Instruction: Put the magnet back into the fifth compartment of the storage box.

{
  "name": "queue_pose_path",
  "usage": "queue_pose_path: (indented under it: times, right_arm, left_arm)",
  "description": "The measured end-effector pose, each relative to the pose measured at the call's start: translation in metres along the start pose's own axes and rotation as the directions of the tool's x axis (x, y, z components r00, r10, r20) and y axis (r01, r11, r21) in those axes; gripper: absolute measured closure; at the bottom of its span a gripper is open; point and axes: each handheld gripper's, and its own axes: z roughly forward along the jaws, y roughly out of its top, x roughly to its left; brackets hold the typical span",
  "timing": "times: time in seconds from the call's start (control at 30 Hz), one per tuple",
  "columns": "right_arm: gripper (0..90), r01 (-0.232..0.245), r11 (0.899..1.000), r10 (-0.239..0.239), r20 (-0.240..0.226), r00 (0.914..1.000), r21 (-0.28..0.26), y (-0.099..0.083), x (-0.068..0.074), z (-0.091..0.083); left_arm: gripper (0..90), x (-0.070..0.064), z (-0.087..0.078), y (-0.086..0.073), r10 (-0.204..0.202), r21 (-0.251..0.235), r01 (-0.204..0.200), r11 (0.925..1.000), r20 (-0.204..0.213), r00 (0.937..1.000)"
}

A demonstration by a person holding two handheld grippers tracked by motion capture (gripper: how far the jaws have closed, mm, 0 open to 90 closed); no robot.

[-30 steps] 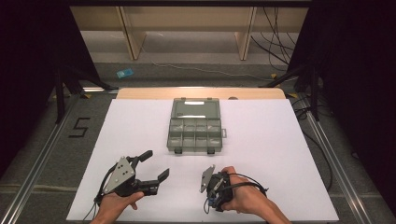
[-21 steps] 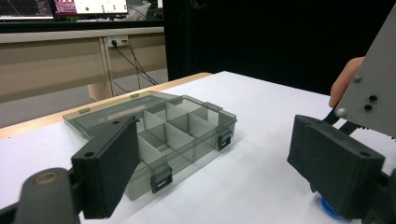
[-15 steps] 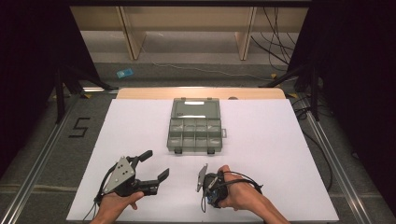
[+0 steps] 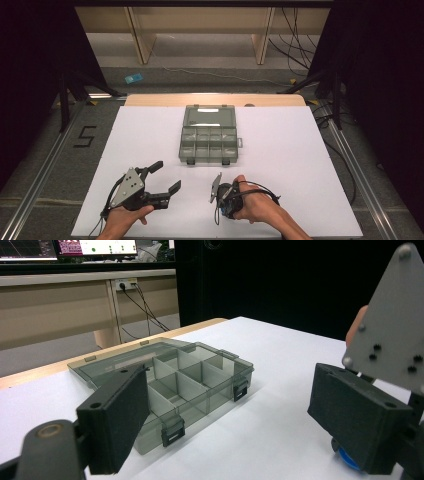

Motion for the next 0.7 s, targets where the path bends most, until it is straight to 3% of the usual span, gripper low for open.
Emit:
queue_pose_path:
  times: [0.03,0.1,0.13,0.2,0.27,0.37,0.47,0.7]
  right_arm:
    - [62.2,-0.021,1.0,0.021,0.0,0.9998,-0.002,0.0,0.0,-0.002]
    - [62.2,-0.013,1.0,0.014,0.011,0.9998,-0.015,0.001,-0.003,-0.006]
    - [62.2,-0.05,0.998,0.05,-0.001,0.9987,-0.028,0.001,-0.002,-0.006]
    - [62.2,-0.025,0.999,0.026,0.02,0.9995,-0.031,0.001,-0.006,-0.009]
    - [62.2,-0.055,0.998,0.056,0.01,0.9984,-0.044,0.003,-0.006,-0.011]
    - [62.2,-0.025,0.999,0.027,0.03,0.9992,-0.047,0.004,-0.012,-0.014]
    - [62.2,-0.056,0.996,0.058,0.021,0.9981,-0.071,0.007,-0.014,-0.017]
    - [62.2,-0.045,0.993,0.054,0.073,0.9959,-0.112,0.011,-0.028,-0.029]
  left_arm:
    - [15.9,0.0,0.0,0.0,0.001,0.0,-0.001,1.0,0.0,1.0]
    - [15.9,0.0,0.0,0.0,0.0,-0.001,0.0,1.0,0.0,1.0]
    - [15.9,0.0,0.0,0.0,0.0,0.0,0.0,1.0,-0.001,1.0]
    - [16.0,0.0,0.0,0.0,-0.001,-0.001,0.001,1.0,-0.002,1.0]
    - [16.0,0.0,0.0,0.0,0.001,0.0,-0.001,1.0,-0.001,1.0]
    - [16.0,0.0,0.0,0.001,-0.004,-0.004,0.004,1.0,0.0,1.0]
    - [15.9,0.0,0.0,0.0,-0.002,-0.002,0.002,1.0,0.002,1.0]
    - [16.0,0.0,0.0,0.0,-0.001,-0.002,0.001,1.0,-0.002,1.0]
